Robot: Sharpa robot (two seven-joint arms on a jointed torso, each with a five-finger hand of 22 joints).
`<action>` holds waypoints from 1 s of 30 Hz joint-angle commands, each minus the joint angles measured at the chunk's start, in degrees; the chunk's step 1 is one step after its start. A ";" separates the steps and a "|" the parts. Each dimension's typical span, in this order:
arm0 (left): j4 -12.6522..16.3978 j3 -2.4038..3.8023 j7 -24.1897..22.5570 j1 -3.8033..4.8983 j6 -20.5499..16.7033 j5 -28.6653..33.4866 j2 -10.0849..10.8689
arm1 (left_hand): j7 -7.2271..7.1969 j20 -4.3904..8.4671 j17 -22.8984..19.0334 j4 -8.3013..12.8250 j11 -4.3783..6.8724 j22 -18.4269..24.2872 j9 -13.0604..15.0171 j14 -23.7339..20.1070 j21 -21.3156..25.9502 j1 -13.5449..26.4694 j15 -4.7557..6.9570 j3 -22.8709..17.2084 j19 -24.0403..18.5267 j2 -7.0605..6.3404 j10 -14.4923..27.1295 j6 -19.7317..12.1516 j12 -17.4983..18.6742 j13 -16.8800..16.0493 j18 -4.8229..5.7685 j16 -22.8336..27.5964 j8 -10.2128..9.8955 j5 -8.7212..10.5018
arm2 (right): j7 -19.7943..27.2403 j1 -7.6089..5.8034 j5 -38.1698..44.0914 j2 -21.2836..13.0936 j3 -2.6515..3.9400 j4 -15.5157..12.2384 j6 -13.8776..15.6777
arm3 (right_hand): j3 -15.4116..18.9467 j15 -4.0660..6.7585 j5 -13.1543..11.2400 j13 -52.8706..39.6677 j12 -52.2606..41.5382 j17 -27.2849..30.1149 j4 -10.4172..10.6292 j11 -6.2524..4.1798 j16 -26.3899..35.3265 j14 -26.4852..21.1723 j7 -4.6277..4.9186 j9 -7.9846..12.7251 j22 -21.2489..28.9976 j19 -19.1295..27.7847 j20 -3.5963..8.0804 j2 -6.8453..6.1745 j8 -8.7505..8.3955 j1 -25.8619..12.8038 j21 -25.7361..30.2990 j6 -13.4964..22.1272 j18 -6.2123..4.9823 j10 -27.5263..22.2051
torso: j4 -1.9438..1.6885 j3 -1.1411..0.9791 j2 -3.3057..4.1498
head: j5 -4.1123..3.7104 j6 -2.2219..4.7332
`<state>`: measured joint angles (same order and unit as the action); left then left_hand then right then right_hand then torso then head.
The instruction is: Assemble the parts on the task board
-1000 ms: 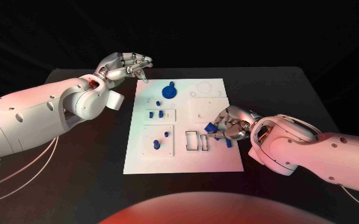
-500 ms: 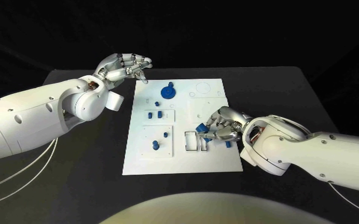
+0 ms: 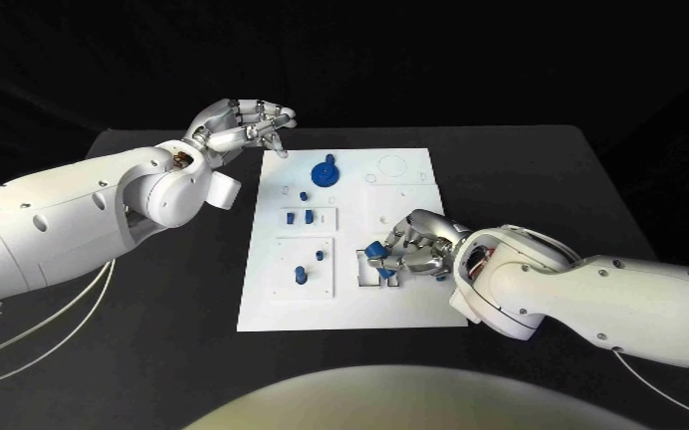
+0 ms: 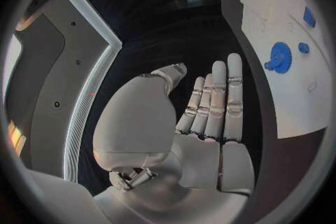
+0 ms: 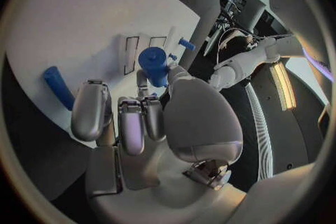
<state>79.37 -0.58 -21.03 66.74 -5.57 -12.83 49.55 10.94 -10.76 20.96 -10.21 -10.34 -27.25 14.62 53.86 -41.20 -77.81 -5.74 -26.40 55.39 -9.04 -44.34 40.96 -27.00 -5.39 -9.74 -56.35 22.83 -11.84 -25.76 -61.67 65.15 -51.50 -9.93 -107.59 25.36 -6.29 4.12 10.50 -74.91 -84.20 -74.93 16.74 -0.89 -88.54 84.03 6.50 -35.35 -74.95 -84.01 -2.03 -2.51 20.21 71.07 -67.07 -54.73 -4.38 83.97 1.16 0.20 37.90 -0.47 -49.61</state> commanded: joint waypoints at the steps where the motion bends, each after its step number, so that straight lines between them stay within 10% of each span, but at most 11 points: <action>1: 0.05 0.02 -0.10 0.01 1.10 0.12 -0.16 | 3.14 -0.08 0.08 -0.35 0.04 0.09 -0.09 -0.25 0.24 0.29 -0.11 0.12 0.24 0.26 0.36 -0.29 -0.35 -0.02 -0.74 -0.09 0.34 -0.01 | -0.25 0.08 1.10 0.21 0.03 0.44 -0.51 | -0.29 0.55 0.37 -9.84 -0.13 -11.82 -0.05 -0.36 -0.23 5.29 -3.72 -3.36 -9.99 -1.16 0.38 -0.05 4.41 -0.58 -0.16 -4.16 0.57 2.49 | -0.02 0.05 -0.04 | 0.10 0.00; 30: 0.04 0.02 0.09 0.01 1.14 0.08 0.00 | 3.14 -0.08 0.08 -0.35 0.04 0.09 -0.09 -0.25 0.24 0.29 -0.11 0.12 0.24 0.26 0.36 -0.29 -0.35 -0.02 -0.74 -0.09 0.34 -0.01 | -1.18 0.31 3.77 1.75 0.01 1.24 -0.99 | -0.69 0.70 0.35 -9.84 -0.01 -11.78 -0.01 -0.53 -0.20 5.28 -3.91 -4.11 -9.93 -1.12 0.54 -1.59 5.66 -3.02 0.10 -4.19 0.54 2.51 | 0.09 -0.03 0.02 | 0.65 -0.13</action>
<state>79.34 -0.58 -20.73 66.74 -5.39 -12.83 49.61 10.94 -10.76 20.94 -10.21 -10.33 -27.21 14.63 53.86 -41.21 -77.82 -5.75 -26.40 55.39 -9.04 -44.34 40.96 -27.00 -5.39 -9.74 -56.35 22.82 -11.84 -26.43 -61.41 67.59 -49.83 -9.95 -106.37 24.41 -6.69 4.52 10.66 -74.90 -84.19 -74.93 16.66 -0.89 -88.53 84.03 6.50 -38.75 -74.92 -84.01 -2.05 -4.16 25.51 68.37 -67.07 -54.72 -4.39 83.97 1.23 0.20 37.92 0.15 -49.80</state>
